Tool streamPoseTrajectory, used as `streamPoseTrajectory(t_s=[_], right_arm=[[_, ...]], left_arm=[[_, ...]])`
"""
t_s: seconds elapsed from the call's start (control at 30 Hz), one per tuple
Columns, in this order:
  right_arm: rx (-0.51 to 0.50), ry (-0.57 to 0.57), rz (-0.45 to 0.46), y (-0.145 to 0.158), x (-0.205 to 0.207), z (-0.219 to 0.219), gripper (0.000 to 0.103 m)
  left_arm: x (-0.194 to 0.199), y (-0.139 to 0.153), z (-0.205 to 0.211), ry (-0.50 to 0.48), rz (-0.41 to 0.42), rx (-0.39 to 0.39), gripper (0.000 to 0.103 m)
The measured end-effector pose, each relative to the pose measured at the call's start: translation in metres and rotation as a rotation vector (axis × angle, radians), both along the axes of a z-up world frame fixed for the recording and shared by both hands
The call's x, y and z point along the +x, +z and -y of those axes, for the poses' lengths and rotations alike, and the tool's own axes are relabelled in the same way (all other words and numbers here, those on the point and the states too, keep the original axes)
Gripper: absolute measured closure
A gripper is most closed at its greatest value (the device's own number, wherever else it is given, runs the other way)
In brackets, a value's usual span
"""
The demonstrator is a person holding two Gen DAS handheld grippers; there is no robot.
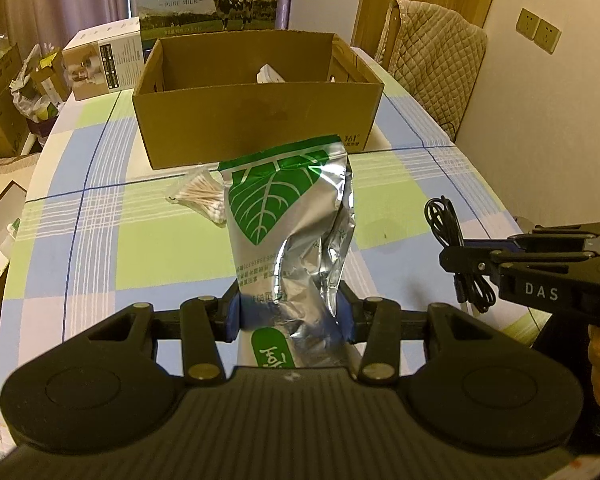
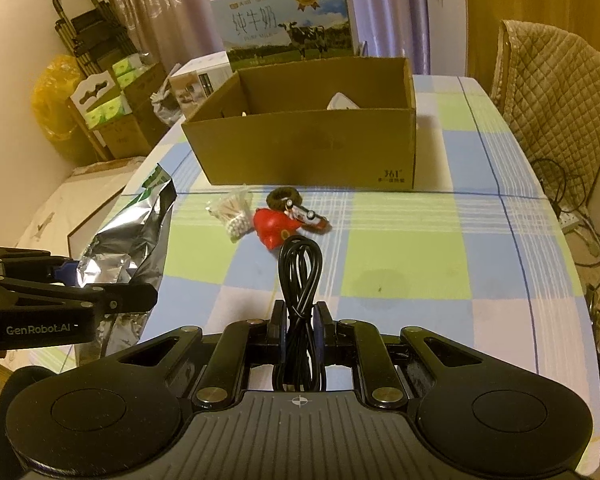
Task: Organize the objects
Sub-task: 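Carry foil bag with left tool while right tool carries cable to box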
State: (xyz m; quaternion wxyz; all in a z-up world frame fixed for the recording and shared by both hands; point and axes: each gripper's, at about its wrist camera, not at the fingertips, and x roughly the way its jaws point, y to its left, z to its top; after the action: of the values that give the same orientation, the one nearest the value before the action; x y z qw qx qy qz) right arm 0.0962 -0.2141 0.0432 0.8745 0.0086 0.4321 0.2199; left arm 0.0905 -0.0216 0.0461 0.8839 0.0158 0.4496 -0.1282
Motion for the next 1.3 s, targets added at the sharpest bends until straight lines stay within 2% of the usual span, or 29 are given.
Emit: streamPoseTrajectory(t_s=[0.3, 0.73, 1.3], right_arm=[[-0.024, 0.023, 0.044, 0.016, 0.021, -0.003, 0.093], [-0.075, 0.061, 0.105, 0.038, 0.068, -0.012, 0.093], [-0.116, 0.107, 0.130, 0.047, 0.137, -0.027, 0.093]], left_arm=[[0.019, 0.011, 0.000, -0.005, 0.018, 0.001, 0.063], [0.074, 0.042, 0.001, -0.026, 0.072, 0.005, 0.063], [0.149, 0.049, -0.003, -0.059, 0.049, 0.014, 0.063]])
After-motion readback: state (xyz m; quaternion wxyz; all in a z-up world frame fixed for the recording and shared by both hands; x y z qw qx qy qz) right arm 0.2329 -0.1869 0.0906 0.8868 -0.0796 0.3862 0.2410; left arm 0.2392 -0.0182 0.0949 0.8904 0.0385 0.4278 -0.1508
